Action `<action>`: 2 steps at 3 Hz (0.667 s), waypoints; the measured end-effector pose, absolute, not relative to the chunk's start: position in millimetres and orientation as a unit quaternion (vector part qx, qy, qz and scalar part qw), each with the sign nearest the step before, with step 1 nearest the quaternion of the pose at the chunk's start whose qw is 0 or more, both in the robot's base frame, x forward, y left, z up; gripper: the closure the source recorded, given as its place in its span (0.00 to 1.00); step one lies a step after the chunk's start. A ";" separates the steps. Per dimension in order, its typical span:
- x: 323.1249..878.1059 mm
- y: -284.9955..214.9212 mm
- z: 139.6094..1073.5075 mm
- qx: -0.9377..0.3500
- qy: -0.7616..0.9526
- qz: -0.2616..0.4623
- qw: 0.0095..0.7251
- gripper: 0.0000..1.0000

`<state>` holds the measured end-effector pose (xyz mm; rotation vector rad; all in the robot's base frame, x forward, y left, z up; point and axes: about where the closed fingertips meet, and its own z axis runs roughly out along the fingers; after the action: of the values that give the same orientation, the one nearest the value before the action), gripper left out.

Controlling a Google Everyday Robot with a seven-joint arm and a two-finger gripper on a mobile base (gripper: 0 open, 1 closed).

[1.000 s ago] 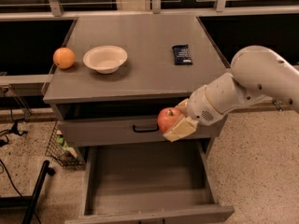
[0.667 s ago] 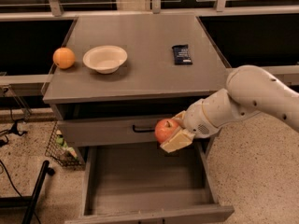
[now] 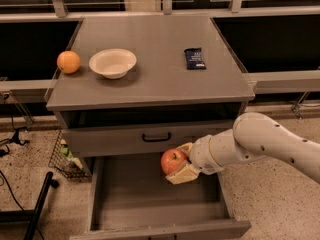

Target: Place apple into middle drawer

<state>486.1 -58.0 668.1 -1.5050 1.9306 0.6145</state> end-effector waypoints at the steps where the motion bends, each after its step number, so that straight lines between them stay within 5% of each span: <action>1: 486.0 -57.9 667.4 -0.568 0.728 0.232 0.304 1.00; 2: 491.3 -59.4 641.6 -0.564 0.727 0.229 0.316 1.00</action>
Offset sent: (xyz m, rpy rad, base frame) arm 0.0152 -0.0071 -0.0681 0.0299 -0.0529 -0.0363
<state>491.3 -59.4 641.6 -1.4868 1.9162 0.6043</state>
